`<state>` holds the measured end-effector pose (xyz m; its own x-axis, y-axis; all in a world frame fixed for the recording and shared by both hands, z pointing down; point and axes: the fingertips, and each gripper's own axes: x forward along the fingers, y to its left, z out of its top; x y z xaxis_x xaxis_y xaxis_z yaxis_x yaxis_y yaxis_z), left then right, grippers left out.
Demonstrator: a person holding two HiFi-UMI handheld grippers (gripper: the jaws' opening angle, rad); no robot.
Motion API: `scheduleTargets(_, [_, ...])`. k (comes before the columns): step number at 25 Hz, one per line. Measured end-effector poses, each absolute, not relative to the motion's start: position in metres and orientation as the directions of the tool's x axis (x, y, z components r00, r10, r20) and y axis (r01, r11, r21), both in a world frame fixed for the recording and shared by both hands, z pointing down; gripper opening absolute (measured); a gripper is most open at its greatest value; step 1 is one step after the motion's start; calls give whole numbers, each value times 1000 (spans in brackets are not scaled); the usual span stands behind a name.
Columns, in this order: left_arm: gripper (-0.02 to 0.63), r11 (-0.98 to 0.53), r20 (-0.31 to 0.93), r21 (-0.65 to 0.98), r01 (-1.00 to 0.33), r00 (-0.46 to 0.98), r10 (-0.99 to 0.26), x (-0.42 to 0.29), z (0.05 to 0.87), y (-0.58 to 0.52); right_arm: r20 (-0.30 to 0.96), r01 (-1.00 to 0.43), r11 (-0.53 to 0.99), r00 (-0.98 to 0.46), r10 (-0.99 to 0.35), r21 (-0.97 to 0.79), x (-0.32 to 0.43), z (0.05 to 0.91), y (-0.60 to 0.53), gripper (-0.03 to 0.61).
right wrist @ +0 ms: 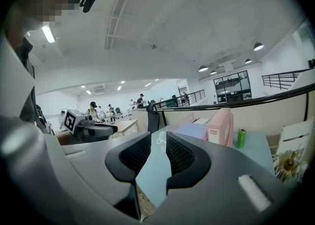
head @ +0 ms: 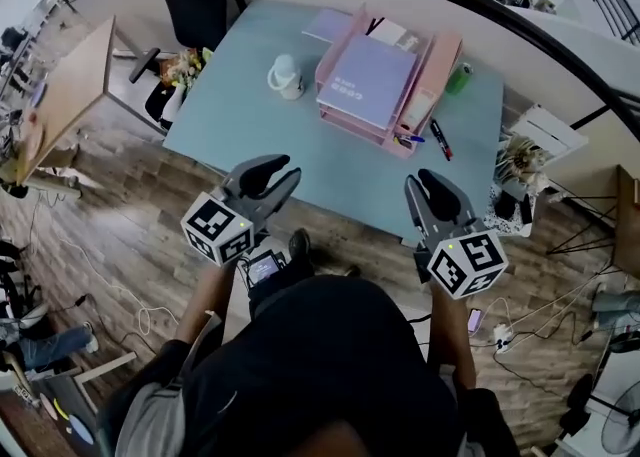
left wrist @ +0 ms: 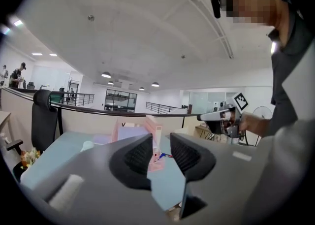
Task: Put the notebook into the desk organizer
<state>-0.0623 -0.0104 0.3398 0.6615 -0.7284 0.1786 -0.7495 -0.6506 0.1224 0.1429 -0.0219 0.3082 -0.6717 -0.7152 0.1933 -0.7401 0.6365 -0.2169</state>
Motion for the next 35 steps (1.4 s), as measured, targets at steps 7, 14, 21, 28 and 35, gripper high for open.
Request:
scheduleTargets(7, [170, -715, 164, 130, -687, 726, -668, -86, 338, -55, 200, -800, 563, -598, -776, -208, 121, 304, -43, 77])
scheduleTargets(14, [170, -766, 161, 151, -625, 780, -605, -107, 347, -92, 218, -851, 485, -521, -825, -201, 102, 309, -62, 77])
scheduleTargets(21, [170, -805, 159, 179, -565, 824, -543, -126, 358, -118, 246, -887, 420, -458, -854, -191, 81, 317, -76, 77])
scheduleTargets(28, [170, -816, 161, 215, -537, 844, -512, -126, 371, -139, 292, -897, 391, -438, -851, -207, 72, 335, -91, 77])
scheduleTargets(35, [170, -797, 191, 233, -557, 830, -524, -118, 390, -168, 322, -890, 375, -445, -835, -258, 84, 365, -122, 77])
